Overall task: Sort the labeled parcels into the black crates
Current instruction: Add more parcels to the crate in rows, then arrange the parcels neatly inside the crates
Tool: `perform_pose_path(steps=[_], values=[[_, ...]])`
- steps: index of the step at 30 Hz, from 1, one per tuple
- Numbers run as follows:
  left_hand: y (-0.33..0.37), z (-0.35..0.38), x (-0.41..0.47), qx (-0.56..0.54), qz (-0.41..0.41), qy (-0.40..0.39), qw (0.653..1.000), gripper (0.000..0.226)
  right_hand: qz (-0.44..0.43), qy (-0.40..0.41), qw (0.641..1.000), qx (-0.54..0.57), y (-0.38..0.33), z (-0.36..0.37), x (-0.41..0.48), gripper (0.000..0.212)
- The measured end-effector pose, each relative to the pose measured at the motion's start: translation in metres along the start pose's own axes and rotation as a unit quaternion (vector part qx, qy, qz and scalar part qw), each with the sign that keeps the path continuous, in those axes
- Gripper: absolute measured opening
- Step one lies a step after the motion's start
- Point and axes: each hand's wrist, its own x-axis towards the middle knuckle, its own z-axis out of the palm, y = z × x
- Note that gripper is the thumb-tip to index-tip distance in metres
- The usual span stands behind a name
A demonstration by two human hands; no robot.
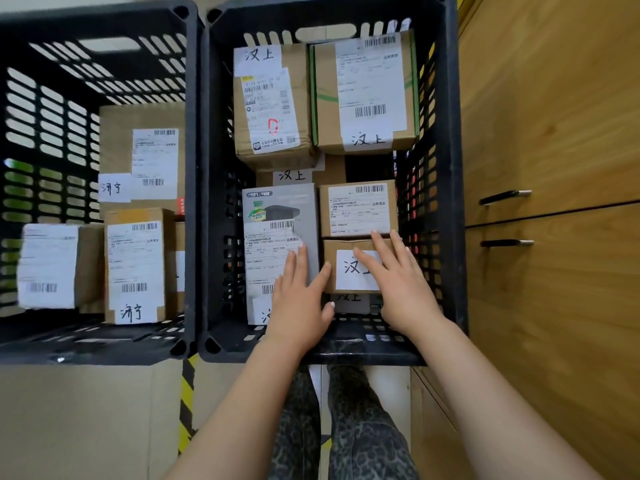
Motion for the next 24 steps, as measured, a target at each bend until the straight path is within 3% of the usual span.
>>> perform_pose_path(steps=[6,10,16,24], values=[[-0.003,-0.011,-0.009,-0.044,0.009,0.016,0.999,0.068,-0.019,0.006,1.0,0.019,-0.002,-0.002,-0.006,0.1],[-0.004,-0.02,-0.027,-0.088,0.031,0.061,0.994,0.061,-0.044,0.041,0.997,0.057,-0.014,-0.014,-0.019,0.082],[-0.002,-0.074,-0.081,-0.094,0.066,0.21,0.971,0.052,-0.099,0.131,0.981,0.105,-0.068,-0.073,-0.049,0.05],[-0.019,-0.193,-0.223,-0.112,0.035,0.453,0.884,0.044,-0.269,0.231,0.929,0.106,-0.201,-0.184,-0.132,0.044]])
